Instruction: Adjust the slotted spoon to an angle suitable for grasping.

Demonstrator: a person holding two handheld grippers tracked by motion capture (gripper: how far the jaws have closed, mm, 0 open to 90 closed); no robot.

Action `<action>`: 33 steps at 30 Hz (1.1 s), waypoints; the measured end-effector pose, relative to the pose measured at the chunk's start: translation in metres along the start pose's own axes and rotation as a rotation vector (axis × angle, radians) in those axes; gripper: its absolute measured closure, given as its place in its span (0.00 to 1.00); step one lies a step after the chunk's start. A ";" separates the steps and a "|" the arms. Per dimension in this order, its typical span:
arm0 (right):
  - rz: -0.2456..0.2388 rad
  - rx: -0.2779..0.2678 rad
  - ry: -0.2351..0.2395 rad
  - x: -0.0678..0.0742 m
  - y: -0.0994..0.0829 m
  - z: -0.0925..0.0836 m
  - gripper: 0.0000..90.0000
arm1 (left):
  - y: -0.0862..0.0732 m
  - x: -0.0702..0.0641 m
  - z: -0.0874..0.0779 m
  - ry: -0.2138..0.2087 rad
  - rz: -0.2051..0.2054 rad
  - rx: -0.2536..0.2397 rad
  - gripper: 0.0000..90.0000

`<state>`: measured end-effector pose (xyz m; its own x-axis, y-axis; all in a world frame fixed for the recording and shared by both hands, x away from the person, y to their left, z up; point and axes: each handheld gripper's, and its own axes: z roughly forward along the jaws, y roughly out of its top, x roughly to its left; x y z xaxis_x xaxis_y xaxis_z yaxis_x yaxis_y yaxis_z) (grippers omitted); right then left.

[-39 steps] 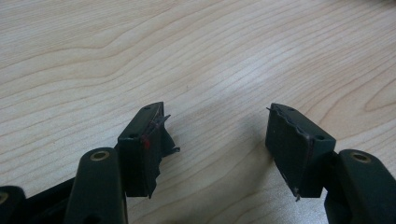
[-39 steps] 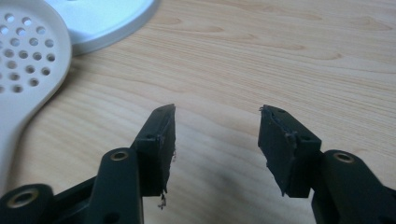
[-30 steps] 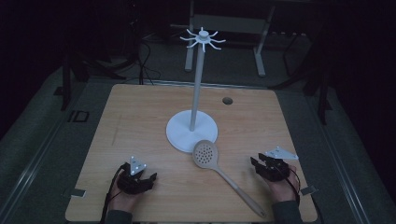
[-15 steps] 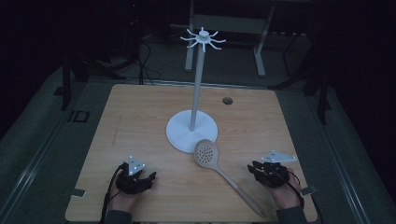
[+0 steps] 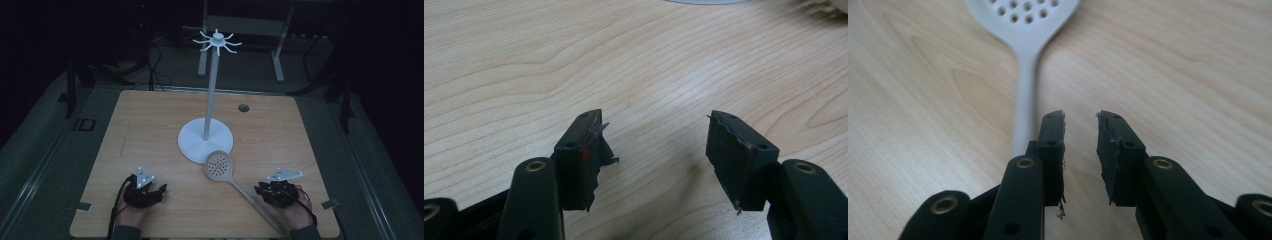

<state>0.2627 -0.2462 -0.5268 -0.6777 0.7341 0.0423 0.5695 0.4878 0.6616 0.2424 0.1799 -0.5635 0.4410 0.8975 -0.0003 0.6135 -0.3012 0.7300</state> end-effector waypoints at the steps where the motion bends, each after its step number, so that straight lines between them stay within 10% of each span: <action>1: 0.001 0.004 0.010 0.002 0.000 0.002 0.80 | 0.000 0.000 0.000 0.000 0.000 0.000 0.45; 20: -0.055 0.076 0.064 0.016 0.002 0.037 0.75 | 0.000 0.002 -0.002 0.004 -0.006 -0.008 0.45; 33: -0.152 0.029 0.061 0.019 0.002 0.040 0.86 | 0.000 0.003 -0.002 0.013 -0.010 -0.005 0.45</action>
<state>0.2698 -0.2124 -0.5541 -0.7837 0.6210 -0.0107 0.4708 0.6052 0.6420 0.2425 0.1832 -0.5622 0.4262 0.9046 0.0009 0.6148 -0.2904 0.7333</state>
